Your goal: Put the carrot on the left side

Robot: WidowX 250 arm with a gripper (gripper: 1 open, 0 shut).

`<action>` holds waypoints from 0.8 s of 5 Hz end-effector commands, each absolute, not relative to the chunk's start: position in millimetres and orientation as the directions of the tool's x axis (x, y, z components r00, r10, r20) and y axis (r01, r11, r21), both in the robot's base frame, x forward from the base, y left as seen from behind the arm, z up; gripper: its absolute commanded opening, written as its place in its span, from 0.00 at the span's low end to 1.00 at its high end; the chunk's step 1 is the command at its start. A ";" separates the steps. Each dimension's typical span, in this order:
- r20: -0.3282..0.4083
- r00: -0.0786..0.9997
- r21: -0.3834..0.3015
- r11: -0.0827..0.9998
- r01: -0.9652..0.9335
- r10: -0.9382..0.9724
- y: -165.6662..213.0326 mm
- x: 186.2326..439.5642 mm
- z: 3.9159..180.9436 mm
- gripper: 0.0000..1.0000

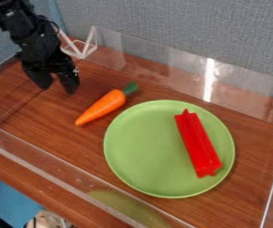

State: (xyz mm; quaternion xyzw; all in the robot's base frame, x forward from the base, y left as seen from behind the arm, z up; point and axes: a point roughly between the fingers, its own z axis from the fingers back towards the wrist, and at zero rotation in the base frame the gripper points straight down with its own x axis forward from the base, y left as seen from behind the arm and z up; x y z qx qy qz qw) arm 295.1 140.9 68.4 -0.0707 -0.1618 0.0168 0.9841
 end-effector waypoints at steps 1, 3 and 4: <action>0.371 0.926 -0.121 0.992 -0.029 0.073 125.6 315.4 79.6 1.00; 0.361 0.926 -0.148 0.987 -0.056 0.107 94.3 330.6 57.8 1.00; 0.352 0.930 -0.163 0.985 -0.051 0.106 89.9 329.9 45.6 1.00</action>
